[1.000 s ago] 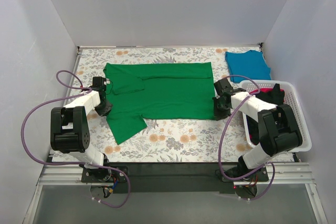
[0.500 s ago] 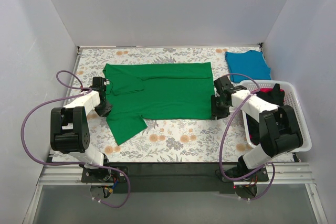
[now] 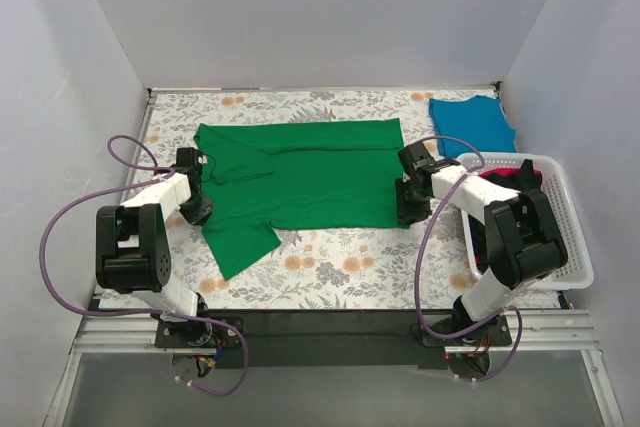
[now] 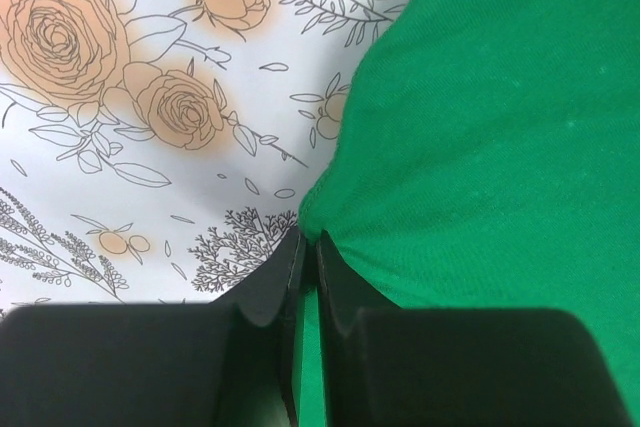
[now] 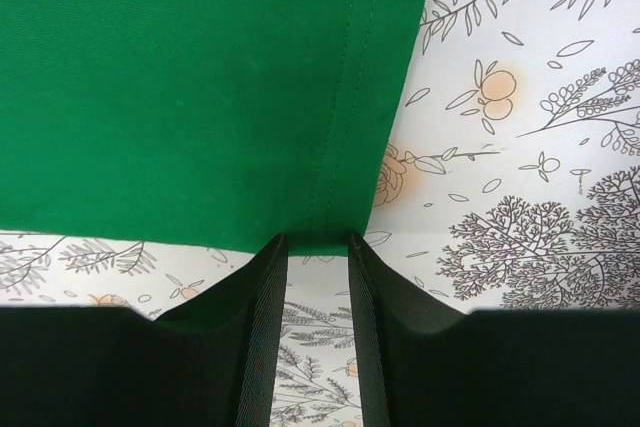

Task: Fold and stack the t-shirts
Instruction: Fold the tshirt

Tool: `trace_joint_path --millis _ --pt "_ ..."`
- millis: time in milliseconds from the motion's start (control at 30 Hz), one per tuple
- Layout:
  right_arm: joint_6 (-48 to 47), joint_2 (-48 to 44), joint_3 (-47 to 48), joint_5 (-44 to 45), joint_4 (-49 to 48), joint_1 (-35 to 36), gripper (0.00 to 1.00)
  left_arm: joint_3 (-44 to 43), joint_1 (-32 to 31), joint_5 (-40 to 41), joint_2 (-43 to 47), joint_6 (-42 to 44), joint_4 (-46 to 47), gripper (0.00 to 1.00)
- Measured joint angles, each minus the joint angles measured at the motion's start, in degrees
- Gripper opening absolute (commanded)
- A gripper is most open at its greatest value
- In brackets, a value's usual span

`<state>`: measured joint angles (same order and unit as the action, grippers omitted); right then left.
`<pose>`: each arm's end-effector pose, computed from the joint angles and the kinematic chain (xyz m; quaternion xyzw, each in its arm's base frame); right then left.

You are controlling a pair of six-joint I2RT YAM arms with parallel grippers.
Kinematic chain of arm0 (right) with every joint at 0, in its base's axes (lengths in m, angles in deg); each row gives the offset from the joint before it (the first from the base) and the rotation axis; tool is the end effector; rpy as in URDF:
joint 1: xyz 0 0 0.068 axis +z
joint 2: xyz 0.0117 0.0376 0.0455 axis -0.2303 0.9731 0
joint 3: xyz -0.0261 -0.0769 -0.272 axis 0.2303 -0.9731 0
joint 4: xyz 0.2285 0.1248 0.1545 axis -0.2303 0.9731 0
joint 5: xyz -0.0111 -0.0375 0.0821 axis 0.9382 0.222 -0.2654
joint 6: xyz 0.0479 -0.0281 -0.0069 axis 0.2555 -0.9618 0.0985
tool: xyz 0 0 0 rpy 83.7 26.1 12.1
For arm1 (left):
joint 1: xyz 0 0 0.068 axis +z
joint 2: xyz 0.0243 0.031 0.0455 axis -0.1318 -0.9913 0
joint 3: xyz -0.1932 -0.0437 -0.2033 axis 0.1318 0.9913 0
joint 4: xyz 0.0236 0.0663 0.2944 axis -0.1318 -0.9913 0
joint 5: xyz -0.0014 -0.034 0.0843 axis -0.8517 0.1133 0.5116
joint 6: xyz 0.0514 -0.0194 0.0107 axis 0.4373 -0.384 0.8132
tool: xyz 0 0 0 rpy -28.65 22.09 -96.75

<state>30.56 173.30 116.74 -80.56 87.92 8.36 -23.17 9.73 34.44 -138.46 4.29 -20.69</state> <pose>0.3142 0.1223 0.1586 -0.0107 0.9841 0.0331 0.1742 0.3090 0.0221 0.1416 -0.6189 0.7653 0.0421 0.1716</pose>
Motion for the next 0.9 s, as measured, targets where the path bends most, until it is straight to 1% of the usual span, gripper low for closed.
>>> trace_joint_path --millis 233,400,433,467,533,567,633,900 --pt "0.66 0.44 -2.05 3.52 0.02 0.96 0.36 0.7 0.0 -0.2 0.74 0.0 -0.52 0.0" --pt "1.11 0.22 -2.49 4.42 -0.46 1.49 0.36 0.72 0.0 -0.22 0.76 0.0 -0.61 0.0" --pt "1.11 0.15 -2.56 4.48 -0.55 1.68 0.34 0.72 0.0 -0.24 0.76 0.0 -0.61 0.0" --pt "1.11 0.15 -2.56 4.55 -0.59 1.77 0.28 0.72 0.0 -0.24 0.76 0.0 -0.61 0.0" --pt "1.18 0.15 -2.56 4.5 -0.81 2.12 0.2 0.72 0.0 -0.28 0.76 0.0 -0.63 0.0" --pt "1.18 0.2 -2.56 4.55 -0.96 2.38 0.11 0.74 0.0 -0.35 0.79 0.0 -0.63 0.0" --pt "1.01 0.33 -2.47 4.61 -1.25 2.95 0.01 0.81 0.0 -0.44 0.92 0.0 -0.7 0.0" --pt "-0.72 -0.11 -2.45 5.57 0.02 3.28 0.01 0.79 0.0 -0.81 3.37 -0.02 -4.28 0.0"
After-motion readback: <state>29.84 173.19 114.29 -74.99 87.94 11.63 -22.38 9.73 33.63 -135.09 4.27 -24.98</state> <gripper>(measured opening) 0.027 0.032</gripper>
